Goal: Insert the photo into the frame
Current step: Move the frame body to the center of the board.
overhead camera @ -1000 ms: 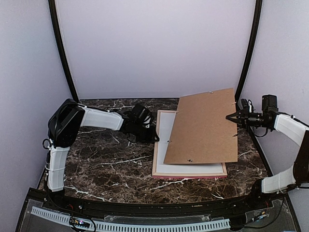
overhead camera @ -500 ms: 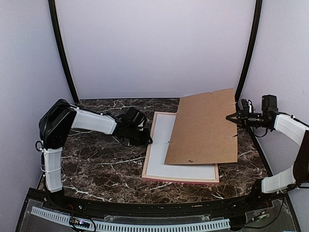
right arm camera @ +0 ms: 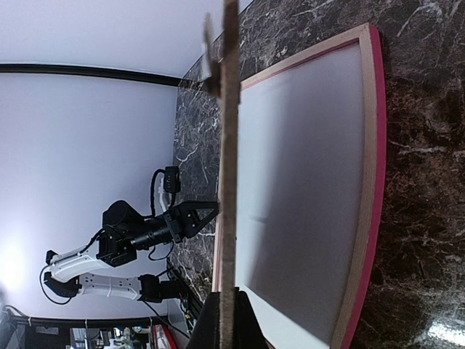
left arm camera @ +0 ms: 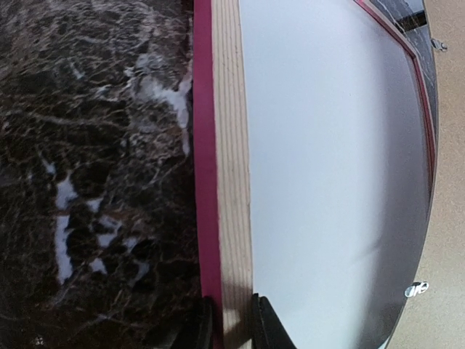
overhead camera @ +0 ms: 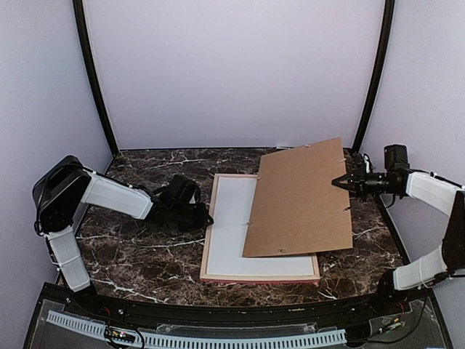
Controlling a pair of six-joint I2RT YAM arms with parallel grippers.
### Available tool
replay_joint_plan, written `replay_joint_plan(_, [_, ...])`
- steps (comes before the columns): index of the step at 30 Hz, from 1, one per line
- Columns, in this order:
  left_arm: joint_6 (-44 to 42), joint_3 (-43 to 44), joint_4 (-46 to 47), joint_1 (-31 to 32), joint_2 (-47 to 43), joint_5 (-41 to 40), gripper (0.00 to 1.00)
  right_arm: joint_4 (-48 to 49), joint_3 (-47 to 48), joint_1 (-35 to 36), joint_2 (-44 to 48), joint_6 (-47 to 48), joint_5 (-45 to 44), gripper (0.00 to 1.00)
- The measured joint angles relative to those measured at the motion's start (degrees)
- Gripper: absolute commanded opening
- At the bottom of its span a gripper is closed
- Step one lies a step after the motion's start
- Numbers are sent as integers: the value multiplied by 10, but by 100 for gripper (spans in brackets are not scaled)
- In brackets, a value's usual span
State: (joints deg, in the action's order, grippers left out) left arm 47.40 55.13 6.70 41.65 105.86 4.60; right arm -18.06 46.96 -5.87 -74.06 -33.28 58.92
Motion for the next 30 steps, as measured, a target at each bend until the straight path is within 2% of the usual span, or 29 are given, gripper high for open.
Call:
replay_joint_plan(6, [44,-63,33,0,-42,-23,4,27,0,21,-9,-13,-2,0])
replay_joint_plan(14, [68,-88,36,0,-63,-34,14,76,-2,63,-27,-43,-4,0])
replay_joint_plan(20, [63,-80,17,0,-65,-32,31,109,-5,98,-49,-66,-1,0])
replay_joint_plan(22, [59,-71,-2,-1,-65,-29,39,120,-5,107,-56,-74,3,0])
replay_joint_plan(24, [52,-62,-17,-4,-66,-25,52,129,-5,113,-61,-78,6,0])
replay_joint_plan(26, [42,-53,-30,-7,-73,-23,59,138,-5,119,-64,-80,9,0])
replay_joint_plan(30, [16,-30,-54,-17,-101,-20,67,151,-5,129,-70,-82,17,0])
